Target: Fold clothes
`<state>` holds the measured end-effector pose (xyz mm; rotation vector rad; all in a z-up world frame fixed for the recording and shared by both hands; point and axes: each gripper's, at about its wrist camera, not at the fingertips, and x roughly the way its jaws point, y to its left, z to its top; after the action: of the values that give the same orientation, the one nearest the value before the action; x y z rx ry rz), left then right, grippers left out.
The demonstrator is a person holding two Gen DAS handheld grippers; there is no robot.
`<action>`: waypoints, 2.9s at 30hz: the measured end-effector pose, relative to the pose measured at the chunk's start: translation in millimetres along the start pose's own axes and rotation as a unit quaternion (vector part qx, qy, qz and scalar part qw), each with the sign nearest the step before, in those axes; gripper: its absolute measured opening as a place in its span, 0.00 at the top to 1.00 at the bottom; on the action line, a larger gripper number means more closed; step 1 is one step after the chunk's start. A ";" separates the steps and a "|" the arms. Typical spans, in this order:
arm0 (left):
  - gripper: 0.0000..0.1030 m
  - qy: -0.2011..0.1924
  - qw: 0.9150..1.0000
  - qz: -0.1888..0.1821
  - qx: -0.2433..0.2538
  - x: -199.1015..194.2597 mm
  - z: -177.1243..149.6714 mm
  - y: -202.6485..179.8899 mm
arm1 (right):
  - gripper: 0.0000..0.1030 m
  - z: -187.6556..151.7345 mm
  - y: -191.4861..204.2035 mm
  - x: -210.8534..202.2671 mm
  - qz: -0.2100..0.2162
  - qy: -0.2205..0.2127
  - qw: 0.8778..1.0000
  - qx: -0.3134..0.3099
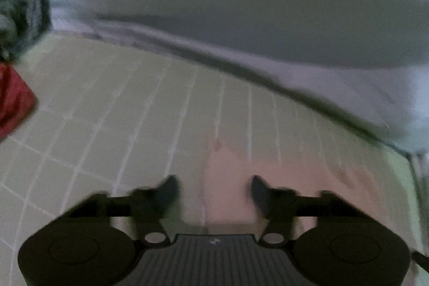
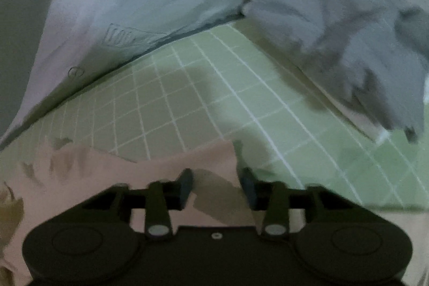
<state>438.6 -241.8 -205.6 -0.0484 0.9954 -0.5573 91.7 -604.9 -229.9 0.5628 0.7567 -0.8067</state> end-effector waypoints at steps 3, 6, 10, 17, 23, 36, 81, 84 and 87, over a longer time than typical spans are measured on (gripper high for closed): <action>0.97 -0.019 0.999 -0.010 -0.023 1.3 -1.0 2.6 | 0.97 4.7 -1.0 -9.0 0.016 -0.023 0.999 -0.015; 0.97 -0.063 0.998 -0.011 -0.012 -18.3 -0.8 1.4 | 0.97 12.1 -3.7 -26.9 0.024 -0.060 0.998 -0.019; 0.97 -0.115 0.993 -0.008 -0.003 -41.3 -1.2 -0.1 | 0.98 24.2 -13.4 -60.3 0.018 -0.125 0.992 0.000; 0.86 -0.048 0.997 0.033 -0.042 -1.4 1.8 6.0 | 0.97 27.5 -35.2 -30.5 -0.007 -0.089 0.996 0.031; 0.35 -0.042 0.996 0.082 0.006 -28.6 -3.7 -6.2 | 0.97 21.0 -25.8 -27.3 -0.026 -0.078 0.997 0.012; 0.29 0.064 0.991 0.090 0.081 -110.2 -137.1 -27.1 | 0.97 -11.3 23.1 -104.9 0.054 -0.133 0.987 -0.071; 0.28 0.063 0.984 0.058 0.153 -233.1 -258.1 -8.4 | 0.97 -228.2 149.3 -262.3 0.323 -0.077 0.906 -0.263; 0.28 0.067 0.985 0.058 0.150 -234.3 -261.6 -4.8 | 0.97 -231.8 149.3 -259.1 0.330 -0.062 0.908 -0.252; 0.28 0.069 0.984 0.059 0.151 -236.4 -265.0 -2.2 | 0.97 -239.5 151.1 -249.2 0.330 -0.036 0.911 -0.245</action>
<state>125.8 -78.0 -167.5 0.3204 1.0312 -0.6028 7.1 -244.3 -158.2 0.2944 0.6095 0.0030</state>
